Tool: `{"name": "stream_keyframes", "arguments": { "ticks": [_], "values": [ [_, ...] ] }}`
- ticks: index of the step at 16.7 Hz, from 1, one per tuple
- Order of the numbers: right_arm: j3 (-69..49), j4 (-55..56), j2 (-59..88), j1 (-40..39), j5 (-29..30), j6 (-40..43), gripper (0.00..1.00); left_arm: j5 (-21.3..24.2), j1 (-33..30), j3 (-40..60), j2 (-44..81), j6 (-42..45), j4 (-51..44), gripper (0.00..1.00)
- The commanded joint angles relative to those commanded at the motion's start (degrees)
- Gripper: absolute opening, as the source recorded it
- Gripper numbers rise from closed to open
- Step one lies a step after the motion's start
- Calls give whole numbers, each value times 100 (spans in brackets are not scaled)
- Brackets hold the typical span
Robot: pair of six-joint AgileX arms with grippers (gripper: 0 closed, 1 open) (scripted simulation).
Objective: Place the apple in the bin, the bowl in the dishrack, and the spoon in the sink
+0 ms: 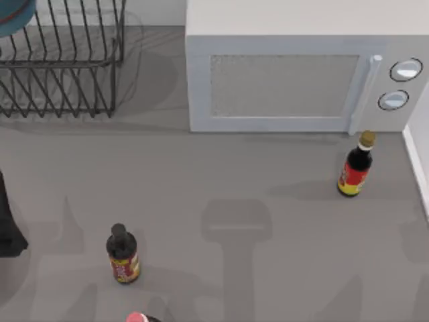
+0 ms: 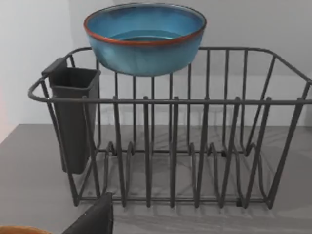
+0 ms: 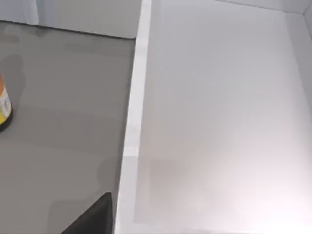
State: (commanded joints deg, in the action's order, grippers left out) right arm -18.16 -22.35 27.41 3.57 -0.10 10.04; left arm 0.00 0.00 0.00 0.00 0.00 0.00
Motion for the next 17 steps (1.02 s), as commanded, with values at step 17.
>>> {"name": "stream_keyframes", "arguments": {
  "ticks": [17],
  "values": [
    [-3106,-3843,5077,647,-1,1681,100,0,0,0,0,0,0,100]
  ]
}}
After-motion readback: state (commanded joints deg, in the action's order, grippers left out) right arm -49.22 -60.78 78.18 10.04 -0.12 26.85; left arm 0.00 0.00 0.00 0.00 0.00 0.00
